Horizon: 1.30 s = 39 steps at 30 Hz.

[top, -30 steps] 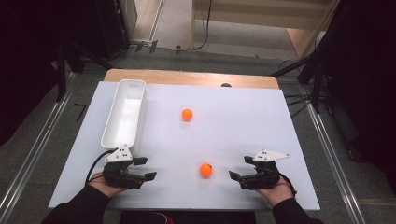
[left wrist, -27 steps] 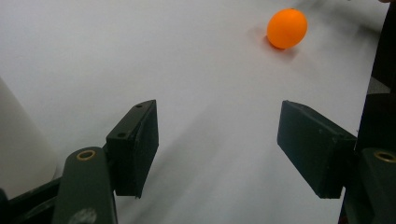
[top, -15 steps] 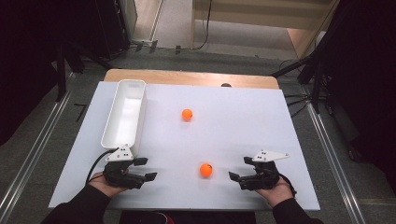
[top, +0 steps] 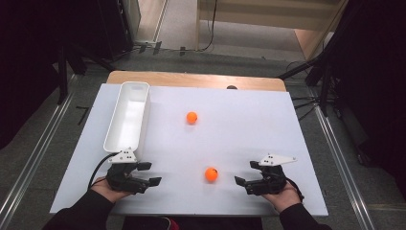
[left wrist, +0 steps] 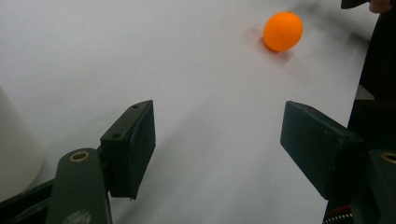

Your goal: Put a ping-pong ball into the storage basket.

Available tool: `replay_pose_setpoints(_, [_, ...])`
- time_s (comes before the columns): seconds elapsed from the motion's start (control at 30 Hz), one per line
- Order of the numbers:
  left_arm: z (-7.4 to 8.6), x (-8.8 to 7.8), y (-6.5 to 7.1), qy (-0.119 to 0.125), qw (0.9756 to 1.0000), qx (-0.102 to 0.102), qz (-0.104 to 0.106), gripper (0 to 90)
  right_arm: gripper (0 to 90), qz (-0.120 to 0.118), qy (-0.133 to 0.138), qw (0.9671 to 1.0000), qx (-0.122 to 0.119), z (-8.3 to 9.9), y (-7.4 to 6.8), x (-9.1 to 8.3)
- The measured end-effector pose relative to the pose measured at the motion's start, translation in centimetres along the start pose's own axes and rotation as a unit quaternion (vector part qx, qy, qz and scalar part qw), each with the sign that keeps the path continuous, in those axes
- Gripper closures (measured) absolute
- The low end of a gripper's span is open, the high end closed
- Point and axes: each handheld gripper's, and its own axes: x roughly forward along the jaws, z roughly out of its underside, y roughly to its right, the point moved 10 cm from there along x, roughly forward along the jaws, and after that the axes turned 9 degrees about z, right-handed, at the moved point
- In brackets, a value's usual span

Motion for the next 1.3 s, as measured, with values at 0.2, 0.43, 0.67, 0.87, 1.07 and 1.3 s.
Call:
replay_pose_setpoints(0.2, [-0.2,0.0,0.2,-0.004,1.0,0.007,-0.003,27.0,11.1,-0.002,-0.001,1.0,-0.001,0.0,0.0,0.0])
replay_pose_setpoints(0.43, [-1.4,-0.1,1.1,-0.002,0.9998,0.014,0.014,27.1,11.1,-0.003,-0.001,1.0,0.002,0.0,0.0,0.1])
replay_pose_setpoints(0.67, [-2.0,0.6,1.7,-0.005,0.9997,0.019,0.013,27.1,11.1,0.0,0.0,1.0,-0.002,0.1,0.2,0.0])
replay_pose_setpoints(0.87, [-2.3,1.1,1.8,-0.005,0.9997,0.021,0.008,25.9,11.1,0.001,0.0,1.0,-0.002,0.1,0.2,0.0])
replay_pose_setpoints(1.07, [-2.9,1.6,2.1,0.003,0.9995,0.025,0.016,21.5,11.1,0.003,-0.003,1.0,0.001,0.2,0.2,0.0])
replay_pose_setpoints(1.3, [-3.4,2.1,2.3,0.005,0.9993,0.035,0.013,17.1,11.1,0.005,-0.003,1.0,0.001,0.2,0.3,0.0])
